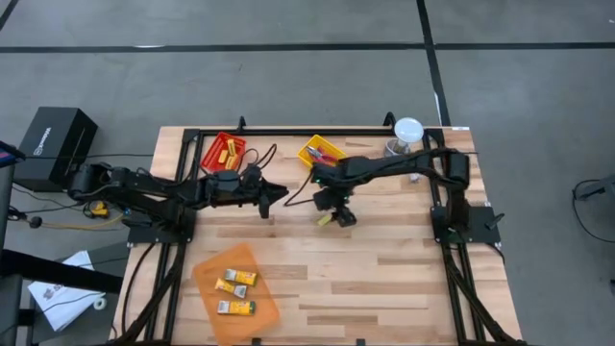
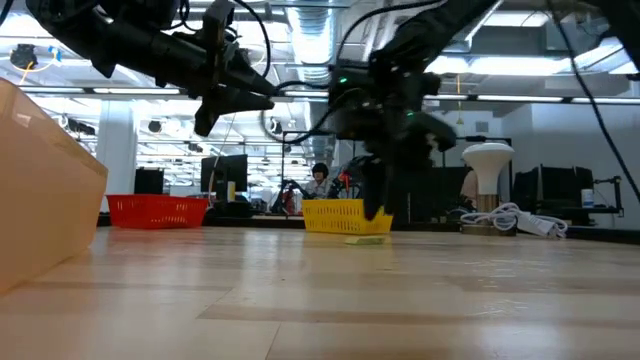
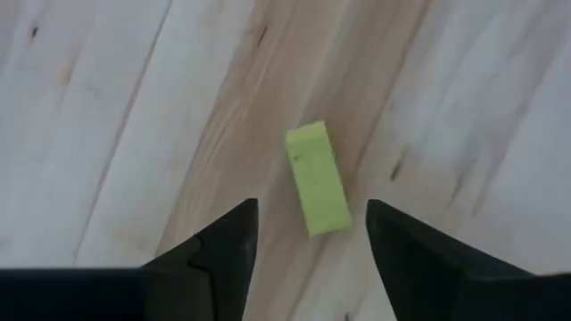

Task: Pick & Place School Supplies
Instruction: Put the light green eraser into the red bin

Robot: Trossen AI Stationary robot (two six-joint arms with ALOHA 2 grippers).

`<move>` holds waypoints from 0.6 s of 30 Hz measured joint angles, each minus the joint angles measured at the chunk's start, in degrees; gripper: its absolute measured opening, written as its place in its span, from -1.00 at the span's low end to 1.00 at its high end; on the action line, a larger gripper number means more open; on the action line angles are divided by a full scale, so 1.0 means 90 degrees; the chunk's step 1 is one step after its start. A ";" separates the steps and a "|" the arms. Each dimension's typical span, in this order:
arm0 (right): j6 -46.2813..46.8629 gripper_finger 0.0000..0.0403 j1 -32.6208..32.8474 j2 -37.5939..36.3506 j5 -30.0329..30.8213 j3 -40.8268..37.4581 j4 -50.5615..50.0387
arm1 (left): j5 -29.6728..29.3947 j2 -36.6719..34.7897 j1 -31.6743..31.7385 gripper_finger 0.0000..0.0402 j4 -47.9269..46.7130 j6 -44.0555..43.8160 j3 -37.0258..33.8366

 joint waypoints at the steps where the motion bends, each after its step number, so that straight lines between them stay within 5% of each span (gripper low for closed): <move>1: -0.0011 -0.01 0.0034 0.0112 -0.0001 0.0125 -0.0102 | -0.0033 -0.0040 0.0052 -0.54 -0.0093 0.0007 -0.0001; 18: -0.0036 -0.05 0.0174 0.0341 0.0008 0.0130 0.0158 | -0.0101 -0.1687 0.0955 -0.54 -0.1815 0.0838 0.0005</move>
